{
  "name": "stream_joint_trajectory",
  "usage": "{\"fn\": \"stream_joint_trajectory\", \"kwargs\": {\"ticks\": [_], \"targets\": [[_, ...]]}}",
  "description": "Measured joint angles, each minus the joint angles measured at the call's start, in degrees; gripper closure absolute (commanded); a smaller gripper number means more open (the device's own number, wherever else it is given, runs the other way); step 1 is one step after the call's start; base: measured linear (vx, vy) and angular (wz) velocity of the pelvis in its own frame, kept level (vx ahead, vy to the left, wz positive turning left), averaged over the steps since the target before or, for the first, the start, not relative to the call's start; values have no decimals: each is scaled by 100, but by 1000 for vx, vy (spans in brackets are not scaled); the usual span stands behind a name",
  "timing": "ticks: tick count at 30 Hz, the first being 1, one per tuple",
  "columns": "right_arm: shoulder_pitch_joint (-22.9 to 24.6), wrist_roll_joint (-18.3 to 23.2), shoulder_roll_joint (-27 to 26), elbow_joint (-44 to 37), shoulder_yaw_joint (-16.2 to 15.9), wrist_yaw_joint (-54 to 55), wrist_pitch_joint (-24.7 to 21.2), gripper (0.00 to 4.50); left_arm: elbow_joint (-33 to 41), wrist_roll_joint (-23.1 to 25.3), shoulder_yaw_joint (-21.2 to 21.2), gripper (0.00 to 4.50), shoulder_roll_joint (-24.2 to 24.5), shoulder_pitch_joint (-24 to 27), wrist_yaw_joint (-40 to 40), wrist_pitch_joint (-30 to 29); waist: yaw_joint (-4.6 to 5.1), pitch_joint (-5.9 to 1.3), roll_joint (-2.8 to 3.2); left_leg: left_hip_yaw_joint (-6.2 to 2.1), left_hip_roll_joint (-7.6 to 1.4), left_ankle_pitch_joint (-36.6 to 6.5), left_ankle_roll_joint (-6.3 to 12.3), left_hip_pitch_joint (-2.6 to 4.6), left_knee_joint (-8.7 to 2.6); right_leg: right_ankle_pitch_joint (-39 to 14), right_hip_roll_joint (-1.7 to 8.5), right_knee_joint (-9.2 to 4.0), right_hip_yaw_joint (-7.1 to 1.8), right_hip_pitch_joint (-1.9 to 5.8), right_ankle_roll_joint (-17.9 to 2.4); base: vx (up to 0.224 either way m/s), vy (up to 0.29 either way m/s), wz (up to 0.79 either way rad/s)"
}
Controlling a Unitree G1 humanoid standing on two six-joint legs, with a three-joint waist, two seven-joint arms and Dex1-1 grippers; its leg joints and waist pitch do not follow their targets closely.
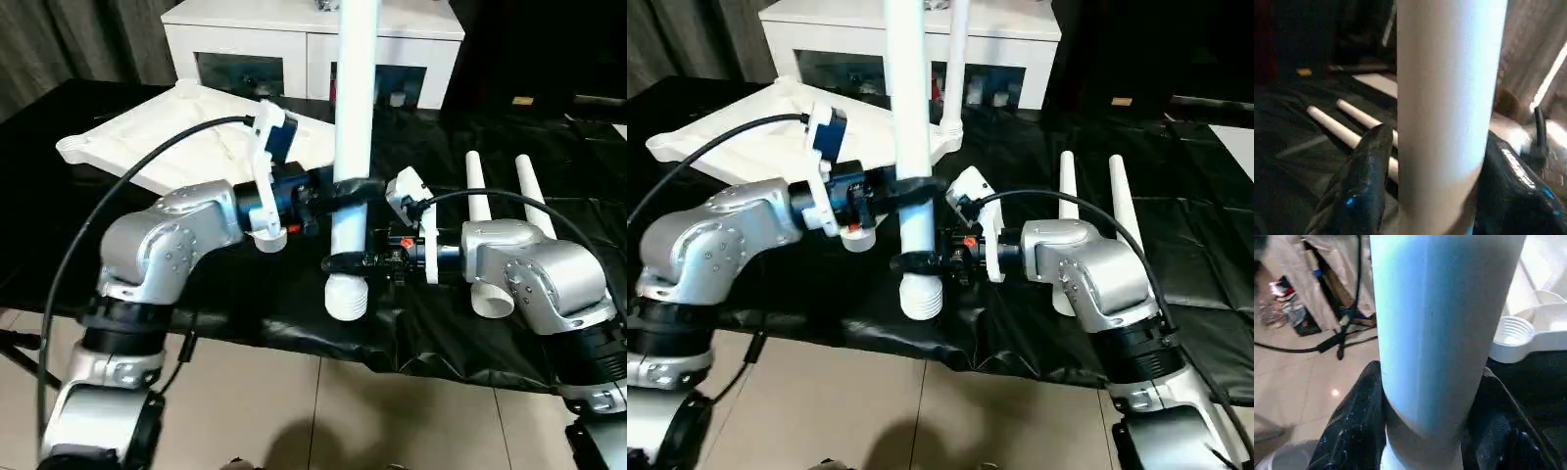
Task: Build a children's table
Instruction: Pick table leg
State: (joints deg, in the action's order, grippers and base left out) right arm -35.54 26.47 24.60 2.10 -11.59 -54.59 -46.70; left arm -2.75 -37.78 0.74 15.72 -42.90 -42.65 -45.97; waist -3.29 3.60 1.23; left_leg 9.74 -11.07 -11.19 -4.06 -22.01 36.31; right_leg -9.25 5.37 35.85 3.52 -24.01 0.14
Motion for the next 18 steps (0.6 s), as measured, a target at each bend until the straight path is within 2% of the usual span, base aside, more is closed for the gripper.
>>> {"fn": "stream_joint_trajectory", "kwargs": {"ticks": [3,5,8,10,13,16,18], "targets": [[0,-24,-139,168,190,319,75,267,-1,-22,200,148,53,-40,97,6,11,0,2,-1,0,0,-1,0,0,0,0,0,0,-1,0,0,0,0],[-1,-21,-148,249,423,471,135,267,1,-25,253,119,85,-16,105,6,2,-1,1,-1,0,0,0,-1,0,0,0,-3,0,0,0,0,0,0],[-1,-23,-158,266,582,631,186,267,34,64,293,96,111,75,247,148,-9,-1,2,-3,0,0,0,-3,0,-1,0,-7,0,0,0,0,0,0],[-1,-205,-243,268,688,1034,396,267,96,478,261,81,180,217,637,427,-1,-4,16,-7,0,0,0,-2,0,-1,-1,-7,0,0,0,0,0,0],[28,-724,-255,329,834,1813,918,267,147,1129,264,81,315,533,1252,722,18,0,27,-5,0,0,-2,-2,-2,-1,-2,-9,1,-1,1,0,0,0],[528,-1389,-345,65,840,2542,1733,267,449,1769,498,81,165,1289,2101,1585,40,-7,28,-7,-3,0,-3,-2,-9,-7,-7,-19,3,3,10,0,0,0],[1131,-1513,-646,-263,927,2969,1825,267,725,2205,766,81,-55,2006,2730,2030,87,-8,26,-3,-4,0,-2,-5,-22,-9,-12,-43,5,8,15,0,0,0]]}}
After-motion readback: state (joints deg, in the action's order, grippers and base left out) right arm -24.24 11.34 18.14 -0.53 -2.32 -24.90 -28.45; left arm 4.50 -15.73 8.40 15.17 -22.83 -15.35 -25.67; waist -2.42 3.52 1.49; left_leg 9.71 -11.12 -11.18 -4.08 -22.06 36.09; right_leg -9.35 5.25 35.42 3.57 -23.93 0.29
